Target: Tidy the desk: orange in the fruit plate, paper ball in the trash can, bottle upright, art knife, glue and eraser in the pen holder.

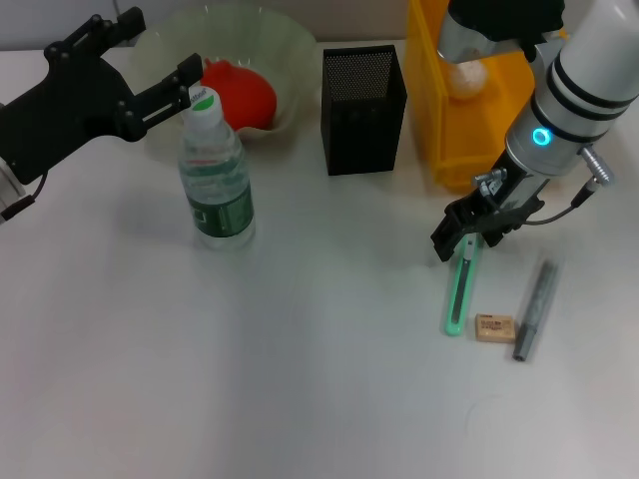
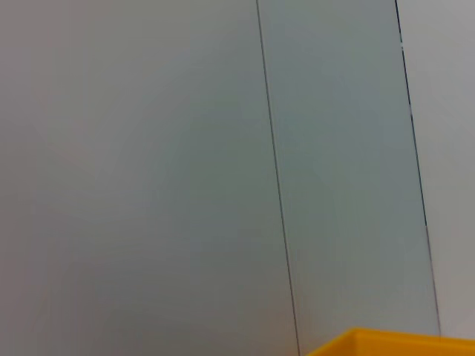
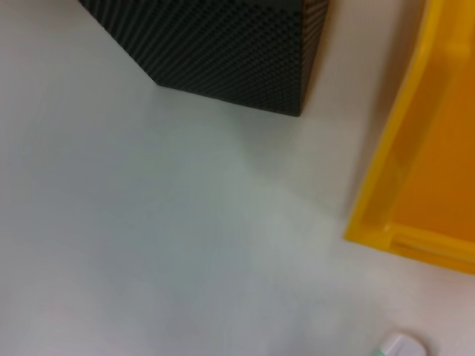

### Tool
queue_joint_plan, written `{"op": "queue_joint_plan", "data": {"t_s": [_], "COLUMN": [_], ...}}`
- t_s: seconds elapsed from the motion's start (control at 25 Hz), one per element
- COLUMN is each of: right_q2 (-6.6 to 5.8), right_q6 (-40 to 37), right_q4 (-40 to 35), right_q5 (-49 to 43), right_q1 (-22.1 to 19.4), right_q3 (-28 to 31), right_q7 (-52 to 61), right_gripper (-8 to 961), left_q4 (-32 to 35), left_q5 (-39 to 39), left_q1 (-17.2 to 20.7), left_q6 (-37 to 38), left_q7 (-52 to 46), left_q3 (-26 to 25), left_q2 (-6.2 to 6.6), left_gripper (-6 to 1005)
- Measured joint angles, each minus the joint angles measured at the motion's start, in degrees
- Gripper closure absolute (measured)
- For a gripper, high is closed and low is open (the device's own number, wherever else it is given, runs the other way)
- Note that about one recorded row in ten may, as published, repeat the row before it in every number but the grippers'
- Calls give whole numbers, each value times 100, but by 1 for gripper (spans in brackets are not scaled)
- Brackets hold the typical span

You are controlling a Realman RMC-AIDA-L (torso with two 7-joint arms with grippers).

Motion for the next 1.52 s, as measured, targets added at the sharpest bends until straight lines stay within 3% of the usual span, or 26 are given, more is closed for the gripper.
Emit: {"op": "queue_joint_plan", "data": {"t_s": [1.04,1.16,1.52], "right_q2": [-18,-25,-27], "right_q6": [121,140,204], "right_q4": [88,93,93], "right_q5": [-34,-34,-34], "right_q1": [-56,-53,-49], "right_q3": [0,0,0], "right_q7": [6,5,15], "right_gripper": [438,554,632], "left_q4": [-62,-108,-114], "left_q5": [-10,-10,-10], "left_q1": [-70,-100,-117], "left_q6": [0,0,1], "left_q7": [-1,-1,2], "left_q3": [-32,-63,-71], "left_q2": [-6,-3,0], "left_gripper": [197,197,197]}}
